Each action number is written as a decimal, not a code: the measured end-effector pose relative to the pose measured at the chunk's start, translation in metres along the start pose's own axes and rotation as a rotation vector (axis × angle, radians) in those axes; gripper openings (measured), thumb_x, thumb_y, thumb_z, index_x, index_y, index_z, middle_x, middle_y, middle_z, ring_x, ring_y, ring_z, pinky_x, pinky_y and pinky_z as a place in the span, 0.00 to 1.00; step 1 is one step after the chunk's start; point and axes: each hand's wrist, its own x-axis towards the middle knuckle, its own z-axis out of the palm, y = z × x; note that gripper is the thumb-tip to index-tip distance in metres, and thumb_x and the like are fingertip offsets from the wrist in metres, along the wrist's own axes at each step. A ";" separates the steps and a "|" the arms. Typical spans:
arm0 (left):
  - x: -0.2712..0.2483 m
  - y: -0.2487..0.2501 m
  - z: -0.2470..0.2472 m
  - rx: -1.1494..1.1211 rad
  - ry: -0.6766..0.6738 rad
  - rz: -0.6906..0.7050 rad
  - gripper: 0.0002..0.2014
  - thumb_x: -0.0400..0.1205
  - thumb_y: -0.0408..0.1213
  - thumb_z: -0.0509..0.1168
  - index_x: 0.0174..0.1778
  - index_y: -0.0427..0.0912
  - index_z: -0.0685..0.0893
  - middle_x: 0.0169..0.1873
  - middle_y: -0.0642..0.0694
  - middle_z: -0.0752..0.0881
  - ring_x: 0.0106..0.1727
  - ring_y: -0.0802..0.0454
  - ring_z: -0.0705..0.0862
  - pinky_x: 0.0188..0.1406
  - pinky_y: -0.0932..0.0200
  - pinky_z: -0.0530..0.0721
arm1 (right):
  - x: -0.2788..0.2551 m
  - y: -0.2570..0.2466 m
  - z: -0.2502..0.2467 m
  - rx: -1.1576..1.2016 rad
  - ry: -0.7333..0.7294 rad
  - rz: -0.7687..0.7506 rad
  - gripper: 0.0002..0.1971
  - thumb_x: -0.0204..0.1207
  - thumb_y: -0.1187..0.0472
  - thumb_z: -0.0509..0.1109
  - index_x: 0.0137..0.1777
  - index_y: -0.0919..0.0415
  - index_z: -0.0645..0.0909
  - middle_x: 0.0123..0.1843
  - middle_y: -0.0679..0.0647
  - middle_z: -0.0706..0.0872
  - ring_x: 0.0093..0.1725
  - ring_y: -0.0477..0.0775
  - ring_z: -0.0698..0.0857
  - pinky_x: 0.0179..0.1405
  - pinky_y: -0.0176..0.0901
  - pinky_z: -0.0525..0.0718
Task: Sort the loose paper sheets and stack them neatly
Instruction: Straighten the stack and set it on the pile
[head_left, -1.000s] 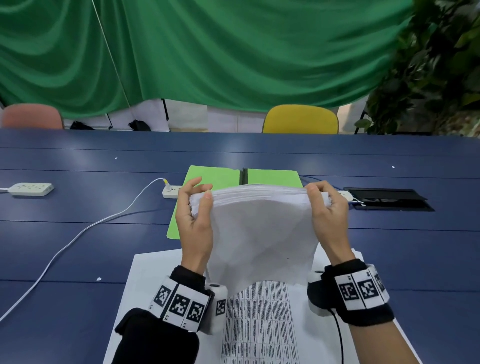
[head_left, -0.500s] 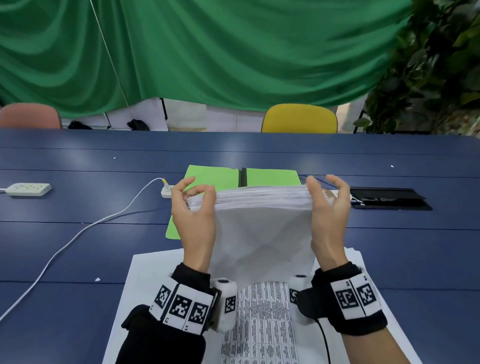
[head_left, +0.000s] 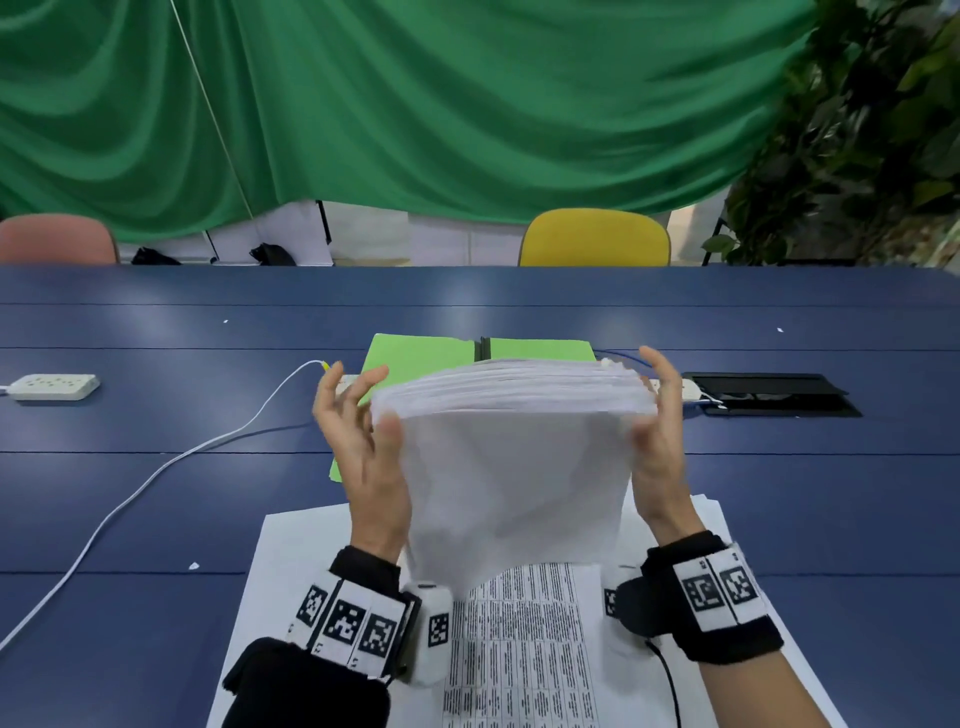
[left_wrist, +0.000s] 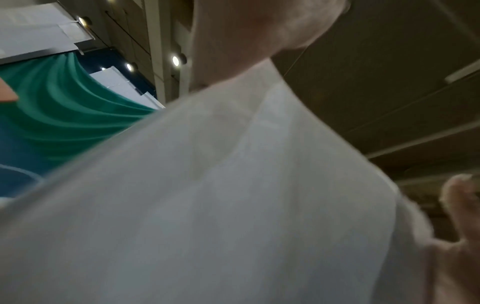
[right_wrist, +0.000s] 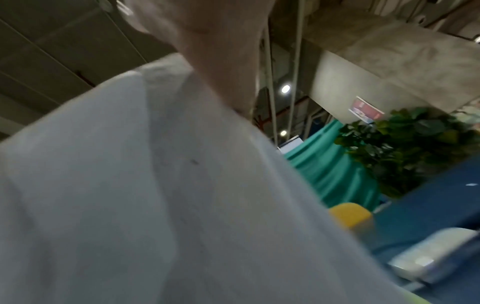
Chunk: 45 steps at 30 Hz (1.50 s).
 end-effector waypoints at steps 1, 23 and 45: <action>-0.008 -0.009 -0.007 0.062 -0.066 -0.031 0.35 0.69 0.57 0.72 0.68 0.55 0.63 0.64 0.43 0.75 0.66 0.53 0.76 0.68 0.60 0.75 | -0.006 0.011 -0.005 -0.041 -0.036 0.077 0.36 0.54 0.34 0.78 0.61 0.47 0.76 0.58 0.47 0.87 0.55 0.41 0.84 0.55 0.37 0.83; -0.008 -0.023 -0.005 0.108 0.043 -0.117 0.22 0.71 0.25 0.73 0.48 0.54 0.73 0.46 0.52 0.83 0.43 0.64 0.85 0.45 0.70 0.83 | 0.016 -0.040 0.022 -0.514 -0.055 -0.088 0.37 0.58 0.58 0.85 0.65 0.47 0.71 0.55 0.40 0.82 0.56 0.36 0.80 0.59 0.30 0.75; -0.014 -0.039 -0.053 0.281 -0.346 -0.481 0.07 0.66 0.29 0.79 0.35 0.43 0.90 0.35 0.50 0.91 0.37 0.56 0.88 0.41 0.56 0.87 | 0.044 -0.102 0.072 -1.386 -0.603 -0.261 0.11 0.71 0.54 0.73 0.53 0.50 0.79 0.49 0.52 0.89 0.55 0.61 0.82 0.43 0.48 0.76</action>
